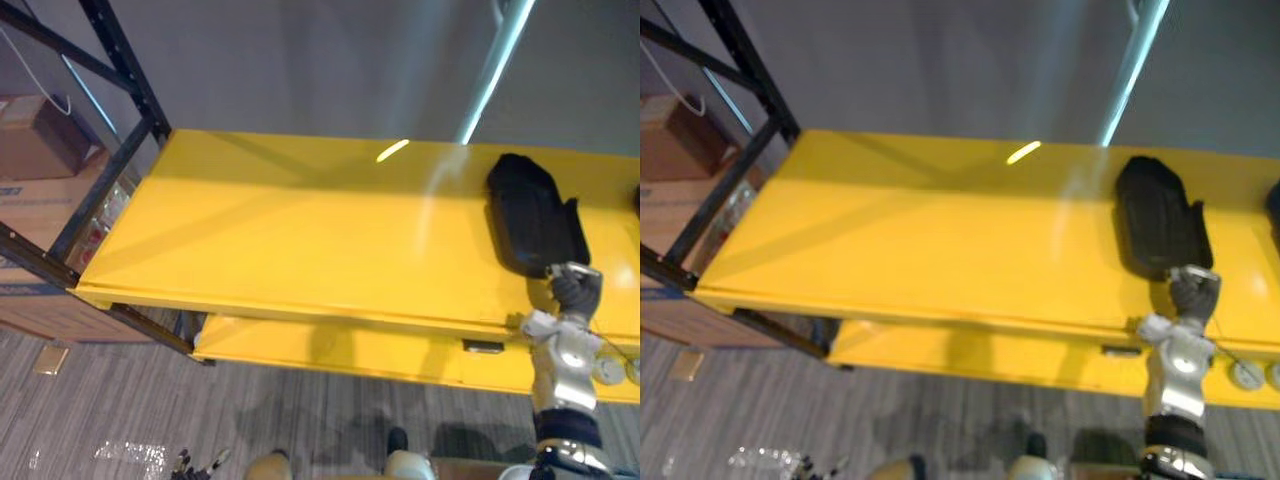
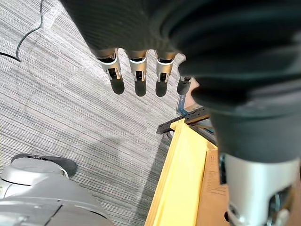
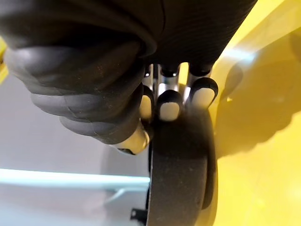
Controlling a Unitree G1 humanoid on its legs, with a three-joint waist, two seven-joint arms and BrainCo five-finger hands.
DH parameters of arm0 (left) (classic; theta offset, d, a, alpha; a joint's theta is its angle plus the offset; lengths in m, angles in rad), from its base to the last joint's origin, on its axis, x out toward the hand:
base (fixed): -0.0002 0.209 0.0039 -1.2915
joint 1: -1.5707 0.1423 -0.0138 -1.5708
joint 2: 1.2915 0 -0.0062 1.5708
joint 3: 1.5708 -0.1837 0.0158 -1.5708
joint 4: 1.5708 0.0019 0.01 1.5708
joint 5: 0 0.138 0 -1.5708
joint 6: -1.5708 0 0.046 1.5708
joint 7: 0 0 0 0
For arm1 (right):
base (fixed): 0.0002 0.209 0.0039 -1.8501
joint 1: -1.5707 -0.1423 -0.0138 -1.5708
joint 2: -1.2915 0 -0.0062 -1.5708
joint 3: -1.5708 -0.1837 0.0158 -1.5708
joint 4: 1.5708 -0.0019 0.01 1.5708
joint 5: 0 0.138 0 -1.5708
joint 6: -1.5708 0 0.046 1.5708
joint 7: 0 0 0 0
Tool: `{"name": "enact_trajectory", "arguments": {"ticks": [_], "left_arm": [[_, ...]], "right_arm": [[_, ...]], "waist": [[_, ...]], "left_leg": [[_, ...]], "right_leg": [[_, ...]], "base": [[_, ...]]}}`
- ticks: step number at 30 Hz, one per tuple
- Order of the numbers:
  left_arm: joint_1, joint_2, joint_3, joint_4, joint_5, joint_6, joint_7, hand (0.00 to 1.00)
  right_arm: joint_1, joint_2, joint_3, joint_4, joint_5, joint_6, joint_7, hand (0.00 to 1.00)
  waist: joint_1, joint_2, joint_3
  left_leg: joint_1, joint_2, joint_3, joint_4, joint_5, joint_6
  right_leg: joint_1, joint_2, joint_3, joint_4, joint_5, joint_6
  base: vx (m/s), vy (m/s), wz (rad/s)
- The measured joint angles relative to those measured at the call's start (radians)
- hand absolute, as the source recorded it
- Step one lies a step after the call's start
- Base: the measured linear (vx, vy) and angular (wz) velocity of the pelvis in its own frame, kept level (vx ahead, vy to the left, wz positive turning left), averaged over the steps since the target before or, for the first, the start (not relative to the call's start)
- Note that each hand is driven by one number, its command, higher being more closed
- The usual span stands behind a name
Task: Walk over and take plastic housings, then place them on the shelf
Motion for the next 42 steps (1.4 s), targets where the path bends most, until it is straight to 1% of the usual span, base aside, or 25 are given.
{"name": "enact_trajectory", "arguments": {"ticks": [2, 5, 10, 14, 18, 21, 22, 24, 25, 26, 27, 28, 30, 31, 33, 35, 36, 38, 40, 42], "left_arm": [[-0.002, 0.0, -0.001, -0.003, 0.0, 0.001, -0.002, 0.0], [-0.003, 0.0, -0.007, -0.006, 0.0, 0.002, -0.003, 0.0], [-0.003, 0.0, -0.01, -0.007, 0.0, 0.005, -0.01, 0.0], [-0.003, 0.0, -0.01, -0.007, 0.0, 0.005, -0.01, 0.0], [-0.004, 0.0, -0.01, -0.007, 0.001, 0.005, -0.009, 0.0], [-0.004, 0.0, -0.009, -0.008, 0.001, 0.002, -0.009, 0.0], [-0.004, 0.0, -0.009, -0.008, 0.001, 0.001, -0.009, 0.0], [-0.004, 0.0, -0.008, -0.009, 0.001, -0.003, -0.009, 0.0], [-0.004, 0.0, -0.008, -0.011, 0.002, -0.004, -0.009, 0.0], [-0.004, 0.0, -0.007, -0.011, 0.004, -0.005, -0.009, 0.0], [-0.004, -0.002, -0.006, -0.013, 0.009, -0.007, -0.009, 0.0], [-0.004, -0.003, -0.005, -0.013, 0.009, -0.008, -0.009, 0.0], [-0.004, -0.004, 0.005, -0.014, 0.009, -0.009, -0.009, 0.0], [-0.004, -0.004, 0.009, -0.014, 0.009, -0.009, -0.009, 0.0], [-0.004, -0.004, 0.025, -0.015, 0.009, -0.009, -0.009, 0.0], [-0.004, -0.004, 0.026, -0.013, 0.009, -0.009, -0.009, 0.0], [-0.004, -0.004, 0.025, -0.013, 0.009, -0.009, -0.009, 0.0], [-0.004, -0.004, 0.025, -0.012, 0.009, -0.009, -0.009, 0.0], [-0.004, -0.004, 0.025, -0.005, 0.009, -0.008, -0.008, 0.0], [-0.008, -0.004, 0.019, -0.003, 0.009, -0.008, -0.008, 0.0]], "right_arm": [[-0.021, -0.005, 0.004, 0.024, 0.001, -0.001, 0.005, 1.0], [-0.048, -0.026, 0.037, 0.049, 0.002, 0.0, 0.02, 1.0], [-0.066, -0.025, 0.08, 0.093, 0.001, 0.005, 0.037, 1.0], [-0.066, -0.026, 0.083, 0.093, 0.001, 0.002, 0.035, 1.0], [-0.038, -0.023, 0.083, 0.037, -0.001, 0.003, 0.021, 1.0], [0.016, -0.018, 0.08, -0.056, -0.006, 0.003, 0.012, 1.0], [0.042, -0.01, 0.074, -0.097, -0.006, 0.003, 0.009, 0.0], [0.08, 0.01, 0.059, -0.165, -0.02, 0.002, -0.005, 0.0], [0.106, 0.022, 0.051, -0.219, -0.044, -0.001, 0.005, 0.0], [0.118, 0.025, 0.049, -0.245, -0.043, -0.002, 0.024, 0.0], [0.148, 0.026, 0.051, -0.306, -0.041, -0.003, 0.069, 0.0], [0.161, 0.026, 0.054, -0.337, -0.039, -0.005, 0.094, 0.0], [0.184, 0.026, 0.082, -0.447, 0.001, -0.042, 0.197, 0.0], [0.184, 0.026, 0.094, -0.468, 0.005, -0.056, 0.216, 0.0], [0.183, 0.028, 0.13, -0.549, 0.052, -0.107, 0.28, 0.0], [0.176, 0.033, 0.157, -0.584, 0.098, -0.128, 0.324, 0.0], [0.163, 0.042, 0.182, -0.59, 0.125, -0.126, 0.347, 0.0], [0.143, 0.058, 0.219, -0.589, 0.152, -0.116, 0.369, 0.0], [0.103, 0.08, 0.281, -0.554, 0.16, -0.08, 0.374, 0.0], [0.055, 0.094, 0.339, -0.434, 0.175, -0.029, 0.369, 0.0]], "waist": [[-0.001, 0.0, 0.0], [0.007, 0.0, 0.0], [0.014, 0.001, 0.002], [0.015, 0.002, 0.002], [0.013, 0.002, 0.002], [0.013, 0.001, 0.002], [0.011, 0.001, 0.002], [0.005, 0.0, 0.003], [0.001, -0.002, 0.003], [-0.001, -0.003, 0.004], [-0.003, -0.004, 0.004], [-0.003, -0.005, 0.005], [-0.004, -0.014, 0.01], [-0.004, -0.018, 0.012], [-0.003, -0.033, 0.01], [0.0, -0.043, 0.005], [0.001, -0.047, 0.002], [0.004, -0.049, 0.001], [0.005, -0.049, 0.001], [0.018, -0.048, 0.0]], "left_leg": [[-0.011, 0.0, -0.01, 0.01, 0.0, 0.0], [-0.013, 0.0, -0.015, 0.012, 0.0, 0.0], [-0.015, -0.001, -0.016, 0.018, 0.0, 0.0], [-0.02, 0.001, -0.017, 0.023, 0.0, 0.0], [-0.028, 0.002, -0.016, 0.025, 0.0, 0.0], [-0.028, 0.005, -0.007, 0.023, -0.001, 0.001], [-0.027, 0.007, -0.001, 0.023, -0.003, 0.001], [-0.025, 0.013, 0.006, 0.024, -0.007, -0.001], [-0.026, 0.015, 0.009, 0.024, -0.01, -0.001], [-0.026, 0.017, 0.01, 0.024, -0.011, -0.002], [-0.027, 0.02, 0.014, 0.023, -0.015, -0.002], [-0.027, 0.02, 0.016, 0.023, -0.016, -0.002], [-0.019, 0.029, 0.038, 0.023, -0.022, -0.003], [-0.015, 0.031, 0.039, 0.023, -0.023, -0.005], [-0.013, 0.037, 0.04, 0.021, -0.026, -0.008], [-0.013, 0.037, 0.039, 0.021, -0.026, -0.009], [-0.013, 0.036, 0.038, 0.021, -0.026, -0.009], [-0.013, 0.035, 0.037, 0.022, -0.026, -0.008], [-0.011, 0.033, 0.033, 0.023, -0.026, -0.008], [-0.01, 0.034, 0.018, 0.026, -0.026, -0.008]], "right_leg": [[0.0, 0.0, -0.01, 0.0, 0.0, 0.0], [0.002, 0.0, -0.016, 0.002, 0.0, 0.0], [0.001, 0.0, -0.016, 0.006, 0.0, 0.0], [0.0, 0.001, -0.016, 0.006, 0.0, 0.0], [-0.008, 0.002, -0.014, 0.006, 0.0, 0.0], [-0.017, 0.006, -0.001, 0.006, 0.001, 0.0], [-0.018, 0.009, 0.004, 0.006, 0.001, -0.001], [-0.02, 0.014, 0.01, 0.006, 0.001, -0.001], [-0.022, 0.018, 0.014, 0.004, 0.001, -0.001], [-0.022, 0.02, 0.016, 0.002, 0.001, -0.001], [-0.021, 0.023, 0.021, -0.001, 0.001, -0.002], [-0.021, 0.024, 0.023, -0.002, 0.001, -0.002], [-0.021, 0.033, 0.038, -0.008, 0.005, -0.006], [-0.02, 0.036, 0.041, -0.009, 0.005, -0.007], [-0.018, 0.043, 0.042, -0.014, 0.005, -0.008], [-0.017, 0.044, 0.041, -0.016, 0.005, -0.009], [-0.016, 0.044, 0.04, -0.017, 0.005, -0.009], [-0.014, 0.044, 0.039, -0.017, 0.005, -0.009], [-0.004, 0.044, 0.033, -0.021, 0.005, -0.009], [0.003, 0.041, 0.025, -0.022, 0.005, -0.009]], "base": [[0.0, -0.007, 0.13], [-0.01, -0.005, 0.05], [0.0, 0.0, 0.0], [0.0, 0.0, 0.0], [0.0, 0.0, 0.0], [0.02, -0.003, -0.08], [0.02, -0.004, -0.11], [0.02, -0.006, -0.11], [0.02, -0.009, -0.11], [0.01, -0.009, -0.11], [0.0, -0.005, -0.1], [0.0, -0.002, -0.14], [0.01, 0.0, -0.21], [0.02, -0.008, -0.18], [0.01, -0.008, -0.04], [0.04, -0.002, 0.02], [0.04, 0.008, 0.03], [0.02, 0.01, 0.04], [0.01, 0.009, 0.08], [-0.01, 0.006, 0.14]]}}
